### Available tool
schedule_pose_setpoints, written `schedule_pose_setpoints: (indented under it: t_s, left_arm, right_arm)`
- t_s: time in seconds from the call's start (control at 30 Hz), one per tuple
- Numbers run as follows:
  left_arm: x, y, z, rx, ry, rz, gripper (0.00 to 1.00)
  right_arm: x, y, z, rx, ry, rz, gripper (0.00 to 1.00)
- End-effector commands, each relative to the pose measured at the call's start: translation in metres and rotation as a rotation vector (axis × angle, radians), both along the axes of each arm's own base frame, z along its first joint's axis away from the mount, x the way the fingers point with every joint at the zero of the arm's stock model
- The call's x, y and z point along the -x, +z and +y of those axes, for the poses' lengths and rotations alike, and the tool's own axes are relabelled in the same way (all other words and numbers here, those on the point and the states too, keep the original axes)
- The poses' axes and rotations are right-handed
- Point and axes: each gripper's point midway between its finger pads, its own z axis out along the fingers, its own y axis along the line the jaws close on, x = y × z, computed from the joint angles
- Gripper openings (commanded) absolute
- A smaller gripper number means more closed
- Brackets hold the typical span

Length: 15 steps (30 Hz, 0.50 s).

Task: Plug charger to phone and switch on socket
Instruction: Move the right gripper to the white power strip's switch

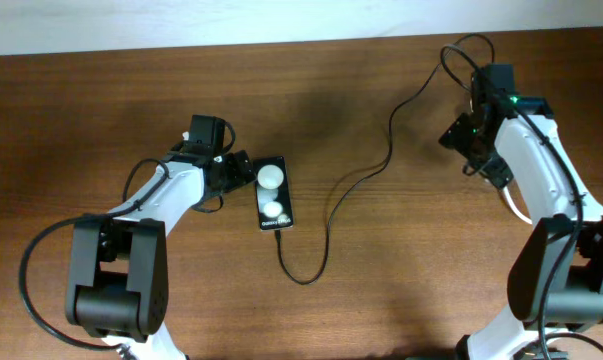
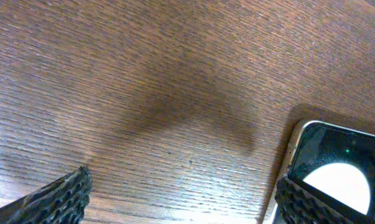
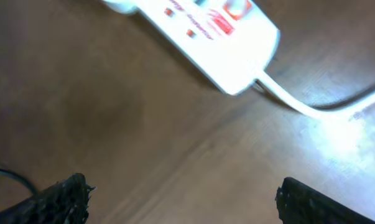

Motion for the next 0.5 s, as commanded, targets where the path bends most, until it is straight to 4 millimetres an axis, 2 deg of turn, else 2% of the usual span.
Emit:
schedule_pose_setpoints:
  t_s: [0.0, 0.1, 0.27, 0.37, 0.4, 0.47]
  left_arm:
    - [0.008, -0.010, 0.005, -0.011, 0.006, 0.036, 0.99]
    - [0.008, -0.010, 0.005, -0.011, 0.006, 0.036, 0.99]
    - [0.008, -0.010, 0.005, -0.011, 0.006, 0.036, 0.99]
    - [0.008, -0.010, 0.005, -0.011, 0.006, 0.036, 0.99]
    - [0.008, -0.010, 0.005, -0.011, 0.006, 0.036, 0.99]
    - [0.008, -0.010, 0.005, -0.011, 0.006, 0.036, 0.99]
  right_arm:
    - [0.014, 0.027, -0.030, 0.021, -0.101, 0.004, 0.99]
    - [0.022, 0.036, -0.055, 0.022, -0.172, -0.002, 0.99]
    - [0.019, 0.005, -0.087, 0.017, -0.250, 0.024, 0.99]
    - [0.008, -0.016, -0.098, -0.011, -0.274, 0.012, 0.99]
    - [-0.004, -0.020, -0.096, -0.037, -0.268, -0.028, 0.99]
    - [-0.017, -0.019, -0.096, -0.055, -0.260, -0.082, 0.99]
